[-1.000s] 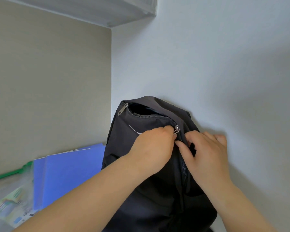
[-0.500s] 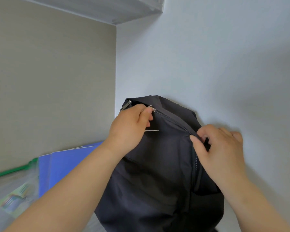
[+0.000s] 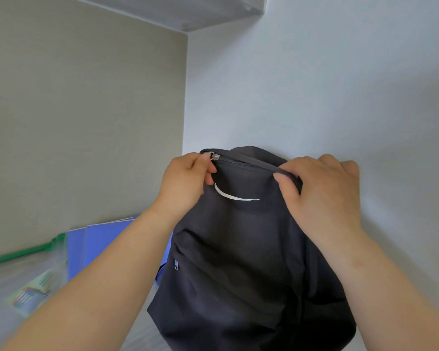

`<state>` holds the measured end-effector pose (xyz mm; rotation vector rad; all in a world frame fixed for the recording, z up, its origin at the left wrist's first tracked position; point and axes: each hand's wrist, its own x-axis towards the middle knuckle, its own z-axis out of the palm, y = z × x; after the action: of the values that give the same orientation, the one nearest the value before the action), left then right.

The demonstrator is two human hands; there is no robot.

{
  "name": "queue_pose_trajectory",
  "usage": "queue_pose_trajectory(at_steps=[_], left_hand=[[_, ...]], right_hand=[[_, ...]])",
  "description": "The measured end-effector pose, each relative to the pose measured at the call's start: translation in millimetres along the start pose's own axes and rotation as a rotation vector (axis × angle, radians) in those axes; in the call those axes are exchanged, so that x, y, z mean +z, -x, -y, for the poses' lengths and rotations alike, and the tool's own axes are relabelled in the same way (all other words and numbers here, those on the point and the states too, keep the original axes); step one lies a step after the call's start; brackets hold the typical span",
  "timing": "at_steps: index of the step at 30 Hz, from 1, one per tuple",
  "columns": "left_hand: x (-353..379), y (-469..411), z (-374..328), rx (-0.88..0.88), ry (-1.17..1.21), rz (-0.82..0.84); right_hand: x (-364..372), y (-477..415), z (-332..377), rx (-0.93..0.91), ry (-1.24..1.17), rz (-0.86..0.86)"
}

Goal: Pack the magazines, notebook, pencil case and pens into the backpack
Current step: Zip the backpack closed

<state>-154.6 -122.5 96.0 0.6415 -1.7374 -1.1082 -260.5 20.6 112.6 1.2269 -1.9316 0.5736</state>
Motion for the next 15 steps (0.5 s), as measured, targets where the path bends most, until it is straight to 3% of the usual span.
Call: queue_pose_trajectory(at_steps=[6, 10, 13, 15], left_hand=[[5, -4, 7, -0.171, 0.26, 0.015], [4, -9, 12, -0.217, 0.297, 0.022], [4, -8, 14, -0.115, 0.139, 0.009], [6, -6, 18, 0.074, -0.224, -0.062]], right_hand=[[5, -5, -8, 0.051, -0.005, 0.01], [9, -7, -9, 0.068, -0.007, 0.028], [9, -8, -11, 0.105, -0.013, 0.042], [9, -9, -11, 0.127, -0.009, 0.04]])
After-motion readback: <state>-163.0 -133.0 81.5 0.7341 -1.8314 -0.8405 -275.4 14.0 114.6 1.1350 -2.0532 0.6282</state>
